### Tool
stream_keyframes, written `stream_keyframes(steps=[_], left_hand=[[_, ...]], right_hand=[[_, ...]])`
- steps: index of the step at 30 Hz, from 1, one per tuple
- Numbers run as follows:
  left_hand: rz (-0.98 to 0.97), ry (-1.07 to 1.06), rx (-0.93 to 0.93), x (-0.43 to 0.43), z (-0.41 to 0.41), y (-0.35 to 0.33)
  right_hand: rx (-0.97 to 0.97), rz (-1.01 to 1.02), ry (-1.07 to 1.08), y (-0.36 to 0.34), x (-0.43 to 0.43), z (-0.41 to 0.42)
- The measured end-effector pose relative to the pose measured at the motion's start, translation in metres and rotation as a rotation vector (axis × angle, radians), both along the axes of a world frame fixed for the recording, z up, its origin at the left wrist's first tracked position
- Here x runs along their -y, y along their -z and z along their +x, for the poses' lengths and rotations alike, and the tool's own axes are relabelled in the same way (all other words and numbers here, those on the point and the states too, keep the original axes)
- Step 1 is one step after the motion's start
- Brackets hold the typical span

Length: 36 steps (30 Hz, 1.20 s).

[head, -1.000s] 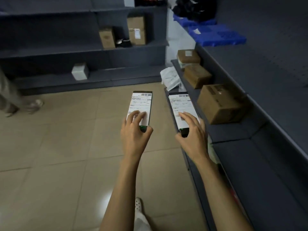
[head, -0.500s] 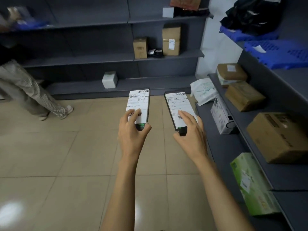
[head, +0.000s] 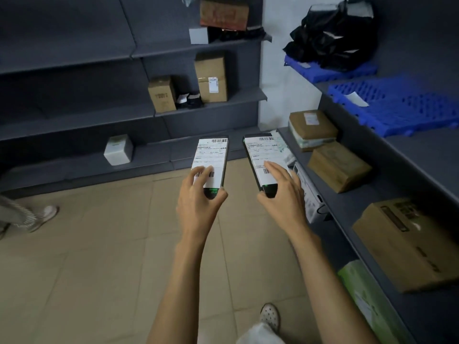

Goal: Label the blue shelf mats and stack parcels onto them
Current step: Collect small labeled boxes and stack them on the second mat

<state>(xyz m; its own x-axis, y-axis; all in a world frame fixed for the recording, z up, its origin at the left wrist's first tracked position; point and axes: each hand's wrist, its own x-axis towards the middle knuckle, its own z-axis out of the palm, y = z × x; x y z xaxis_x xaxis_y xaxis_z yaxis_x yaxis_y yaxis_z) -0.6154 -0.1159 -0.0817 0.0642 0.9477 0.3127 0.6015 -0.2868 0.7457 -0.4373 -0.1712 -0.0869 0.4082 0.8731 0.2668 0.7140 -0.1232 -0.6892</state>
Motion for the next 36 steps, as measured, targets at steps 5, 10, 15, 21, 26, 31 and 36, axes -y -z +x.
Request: stream_keyframes(steps=[5, 10, 15, 21, 26, 31, 36], left_hand=[[0.099, 0.061, -0.03, -0.097, 0.08, -0.024], [0.088, 0.168, -0.059, -0.161, 0.157, -0.015], [0.128, 0.351, -0.072, -0.224, 0.245, -0.014], [0.184, 0.585, -0.04, -0.303, 0.357, -0.039], [0.266, 0.862, -0.054, -0.332, 0.454, -0.059], [0.296, 1.134, -0.122, -0.33, 0.528, -0.056], [0.331, 1.343, -0.203, -0.321, 0.574, -0.046]], right_hand=[[0.001, 0.098, 0.046, -0.024, -0.088, 0.077], [-0.029, 0.07, 0.14, -0.027, -0.138, 0.144], [-0.004, 0.057, 0.294, -0.033, -0.171, 0.216], [0.072, 0.05, 0.523, -0.053, -0.215, 0.292], [0.053, 0.072, 0.801, -0.063, -0.227, 0.351], [-0.016, 0.008, 1.038, -0.049, -0.202, 0.378], [-0.038, -0.094, 1.186, -0.038, -0.176, 0.385]])
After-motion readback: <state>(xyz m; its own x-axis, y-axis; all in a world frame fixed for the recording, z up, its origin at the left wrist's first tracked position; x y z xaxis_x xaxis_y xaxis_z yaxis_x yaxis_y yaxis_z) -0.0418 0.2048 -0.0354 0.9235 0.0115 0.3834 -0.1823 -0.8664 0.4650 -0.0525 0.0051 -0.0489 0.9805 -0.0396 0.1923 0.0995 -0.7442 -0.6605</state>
